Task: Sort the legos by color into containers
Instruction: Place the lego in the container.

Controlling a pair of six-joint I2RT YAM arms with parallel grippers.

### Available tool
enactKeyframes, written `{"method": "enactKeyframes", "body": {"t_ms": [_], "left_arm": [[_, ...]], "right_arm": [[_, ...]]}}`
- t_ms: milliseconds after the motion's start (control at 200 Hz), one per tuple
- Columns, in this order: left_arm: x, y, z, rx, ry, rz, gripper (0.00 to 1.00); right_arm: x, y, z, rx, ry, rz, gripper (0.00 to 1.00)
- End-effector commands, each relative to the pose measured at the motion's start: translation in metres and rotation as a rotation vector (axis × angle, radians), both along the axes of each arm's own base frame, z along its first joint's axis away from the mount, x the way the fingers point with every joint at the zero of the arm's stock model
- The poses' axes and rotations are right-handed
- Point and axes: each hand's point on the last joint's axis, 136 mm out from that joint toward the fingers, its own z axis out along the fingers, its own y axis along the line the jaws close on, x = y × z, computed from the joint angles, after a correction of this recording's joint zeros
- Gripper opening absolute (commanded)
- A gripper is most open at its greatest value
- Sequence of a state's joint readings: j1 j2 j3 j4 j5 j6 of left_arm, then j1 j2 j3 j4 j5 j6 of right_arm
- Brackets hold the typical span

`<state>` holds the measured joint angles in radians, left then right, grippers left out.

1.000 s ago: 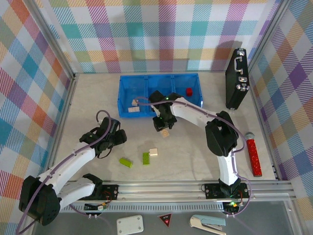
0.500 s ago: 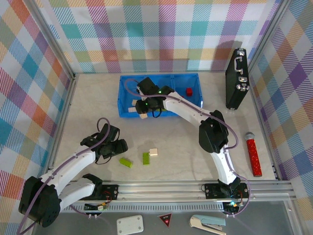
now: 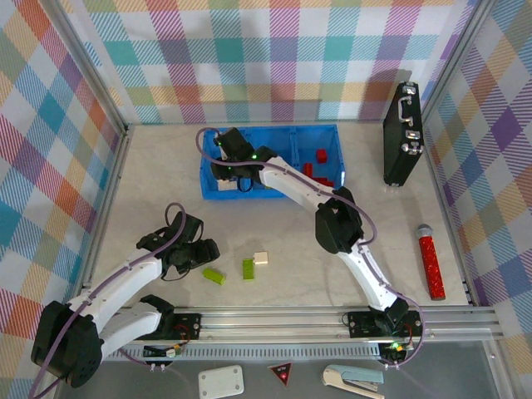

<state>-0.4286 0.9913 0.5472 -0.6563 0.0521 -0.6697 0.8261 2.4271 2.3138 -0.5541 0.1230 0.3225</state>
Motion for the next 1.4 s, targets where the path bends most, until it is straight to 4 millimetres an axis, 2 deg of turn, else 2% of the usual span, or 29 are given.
{"method": "enactKeyframes", "body": {"t_ms": [0, 280, 465, 785, 1075, 1395], "left_arm": [[-0.008, 0.002, -0.001, -0.015, 0.03, 0.023, 0.73], [-0.009, 0.002, 0.0, -0.02, 0.034, 0.022, 0.73], [-0.01, 0.002, -0.001, -0.022, 0.038, 0.022, 0.73], [-0.012, 0.002, -0.005, -0.012, 0.064, 0.023, 0.71], [-0.024, 0.005, -0.007, 0.037, 0.137, 0.037, 0.7], [-0.031, -0.017, -0.012, 0.053, 0.177, -0.01, 0.69]], "right_arm": [[0.014, 0.008, 0.004, 0.011, -0.049, -0.049, 0.36], [0.022, 0.025, -0.029, 0.057, -0.011, -0.053, 0.36], [0.019, 0.028, -0.033, 0.056, -0.001, -0.048, 0.41], [0.005, 0.026, 0.017, 0.068, -0.038, 0.001, 0.47], [-0.023, 0.026, 0.062, 0.057, -0.089, 0.069, 0.48], [-0.051, -0.001, 0.101, 0.028, -0.152, 0.072, 0.47]]}}
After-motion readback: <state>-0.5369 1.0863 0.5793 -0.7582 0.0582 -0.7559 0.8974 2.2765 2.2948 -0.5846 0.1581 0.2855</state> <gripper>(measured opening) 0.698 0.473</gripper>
